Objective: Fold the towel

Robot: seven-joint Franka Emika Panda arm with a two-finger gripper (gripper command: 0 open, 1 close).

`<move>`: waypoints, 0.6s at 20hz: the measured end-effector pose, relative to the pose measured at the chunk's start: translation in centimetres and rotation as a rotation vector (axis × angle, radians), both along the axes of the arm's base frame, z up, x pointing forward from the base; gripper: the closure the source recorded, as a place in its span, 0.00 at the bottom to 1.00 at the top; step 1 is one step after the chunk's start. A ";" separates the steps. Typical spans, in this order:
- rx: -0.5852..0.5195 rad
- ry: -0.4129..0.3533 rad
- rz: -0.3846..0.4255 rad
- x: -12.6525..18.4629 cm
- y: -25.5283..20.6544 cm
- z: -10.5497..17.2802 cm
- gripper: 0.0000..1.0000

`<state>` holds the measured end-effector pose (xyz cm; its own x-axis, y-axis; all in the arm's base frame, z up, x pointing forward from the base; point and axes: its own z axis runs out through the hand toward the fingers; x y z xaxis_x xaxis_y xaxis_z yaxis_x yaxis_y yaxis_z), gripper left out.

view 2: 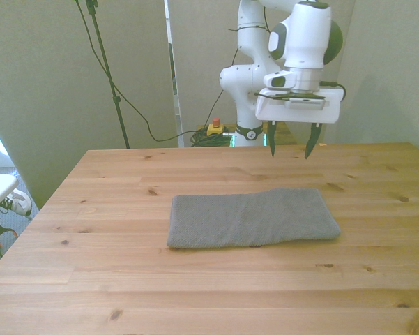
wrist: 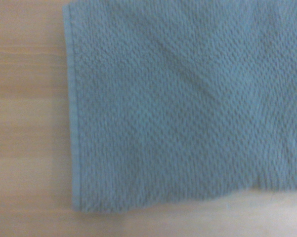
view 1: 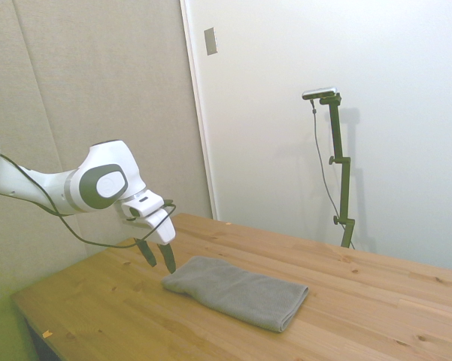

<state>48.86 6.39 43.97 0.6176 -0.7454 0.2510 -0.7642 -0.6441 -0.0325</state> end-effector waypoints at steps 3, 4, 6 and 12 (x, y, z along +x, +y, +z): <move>-0.131 -0.020 0.003 3.2 4.1 -1.4 0.00; -0.185 -0.019 0.002 3.9 5.4 -2.2 0.00; -0.285 -0.018 0.001 4.8 8.3 -3.8 0.00; -0.442 -0.023 0.003 5.6 14.9 -6.9 0.00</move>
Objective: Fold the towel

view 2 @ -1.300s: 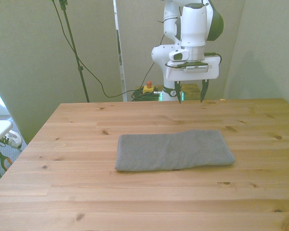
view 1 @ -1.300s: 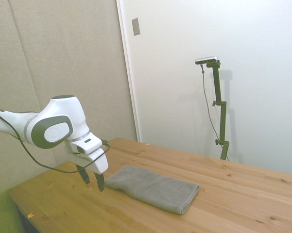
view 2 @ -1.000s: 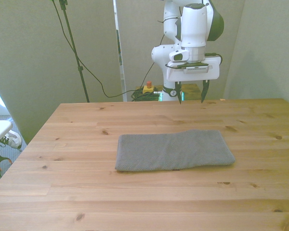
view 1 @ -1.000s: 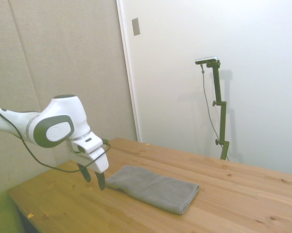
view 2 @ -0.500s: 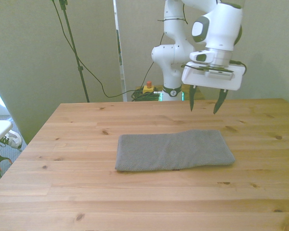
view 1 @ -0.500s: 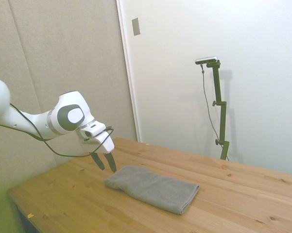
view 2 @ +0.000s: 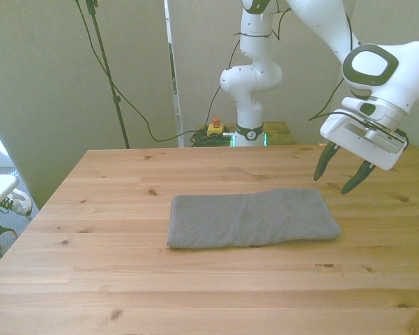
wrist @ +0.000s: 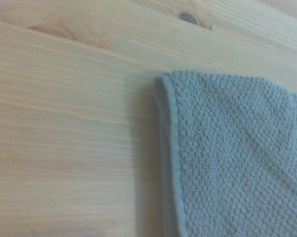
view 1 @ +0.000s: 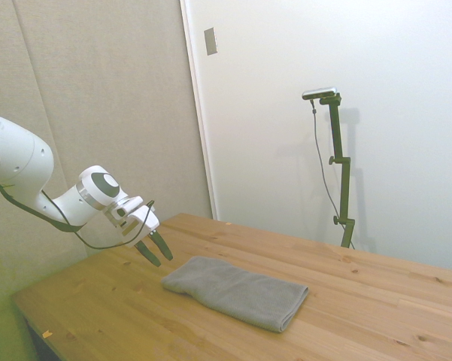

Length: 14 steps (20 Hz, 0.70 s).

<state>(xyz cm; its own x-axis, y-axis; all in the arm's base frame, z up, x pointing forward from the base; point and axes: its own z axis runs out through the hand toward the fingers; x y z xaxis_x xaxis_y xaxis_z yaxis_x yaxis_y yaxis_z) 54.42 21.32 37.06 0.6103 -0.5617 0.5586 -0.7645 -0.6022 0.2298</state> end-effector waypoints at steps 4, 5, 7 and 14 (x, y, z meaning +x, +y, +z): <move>-0.044 0.023 -0.025 1.0 0.5 -1.8 0.00; -0.049 0.030 -0.030 1.2 0.4 -2.2 0.00; -0.056 0.038 -0.038 1.7 0.4 -2.8 0.00; -0.061 0.042 -0.060 2.6 -0.6 -3.5 0.00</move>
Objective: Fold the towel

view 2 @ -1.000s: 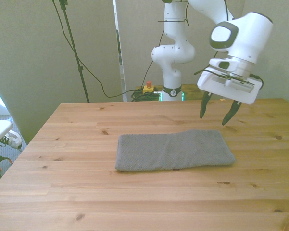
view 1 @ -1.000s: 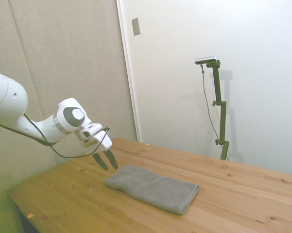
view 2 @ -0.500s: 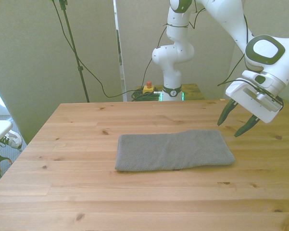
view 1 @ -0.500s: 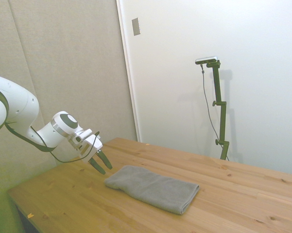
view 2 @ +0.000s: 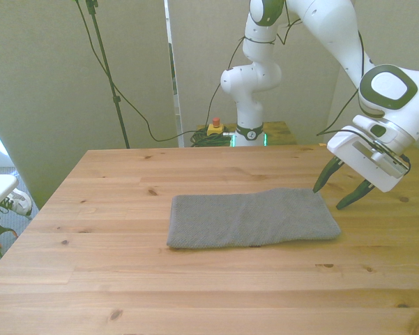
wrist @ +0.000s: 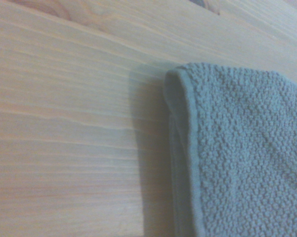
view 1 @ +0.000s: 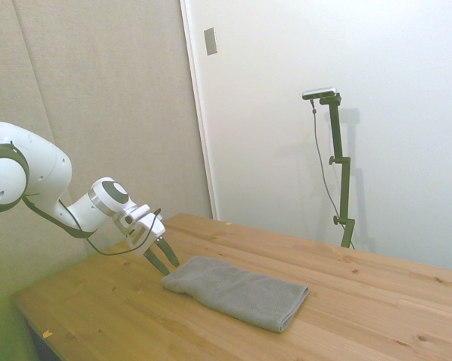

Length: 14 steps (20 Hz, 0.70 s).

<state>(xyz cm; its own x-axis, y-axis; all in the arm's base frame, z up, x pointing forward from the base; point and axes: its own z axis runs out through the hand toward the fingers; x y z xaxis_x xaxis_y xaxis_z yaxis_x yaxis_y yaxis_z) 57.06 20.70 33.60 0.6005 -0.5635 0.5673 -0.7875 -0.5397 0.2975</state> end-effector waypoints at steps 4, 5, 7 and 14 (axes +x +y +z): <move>-0.009 0.000 -0.029 0.6 -1.8 -0.1 1.00; -0.010 0.000 -0.033 0.7 -2.1 -0.2 1.00; -0.010 -0.001 -0.038 0.8 -2.5 -0.2 1.00; 0.002 -0.008 -0.033 0.8 -2.8 -0.2 1.00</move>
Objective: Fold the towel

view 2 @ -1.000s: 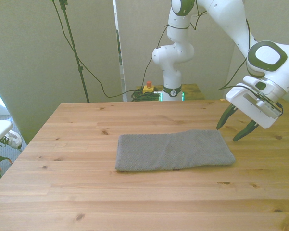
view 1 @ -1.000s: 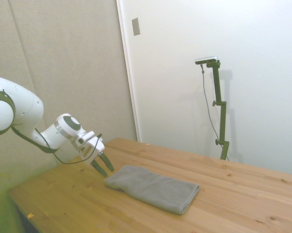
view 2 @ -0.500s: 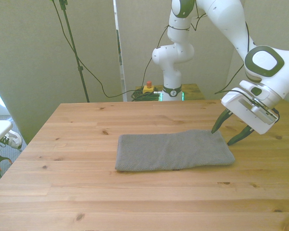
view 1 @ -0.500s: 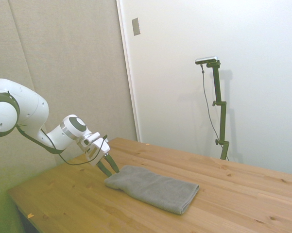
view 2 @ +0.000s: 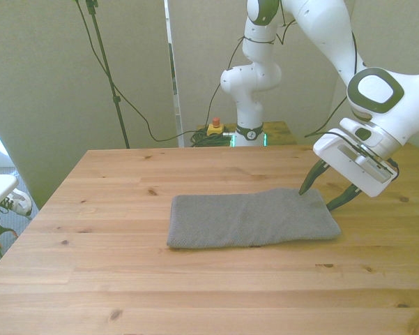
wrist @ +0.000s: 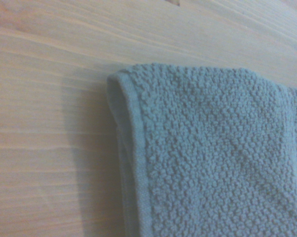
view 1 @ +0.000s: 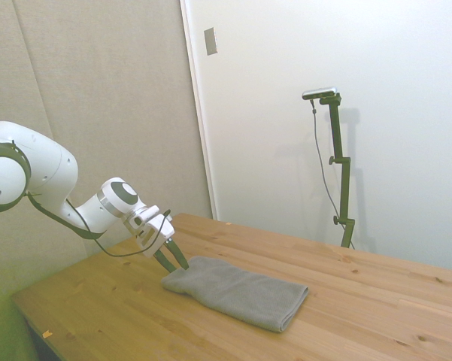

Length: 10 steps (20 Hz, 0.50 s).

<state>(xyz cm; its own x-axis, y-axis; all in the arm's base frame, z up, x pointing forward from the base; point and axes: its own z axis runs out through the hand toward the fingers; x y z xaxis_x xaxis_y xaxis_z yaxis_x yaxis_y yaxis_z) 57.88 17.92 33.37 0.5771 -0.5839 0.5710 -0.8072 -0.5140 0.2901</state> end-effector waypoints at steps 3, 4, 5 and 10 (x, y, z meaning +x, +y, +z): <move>0.005 0.000 0.003 0.0 -0.1 -0.2 1.00; 0.005 0.001 0.004 0.0 -0.1 -0.3 1.00; 0.006 0.001 0.004 -0.1 -0.1 -0.4 1.00; 0.006 0.005 0.004 -0.1 -0.3 -0.6 1.00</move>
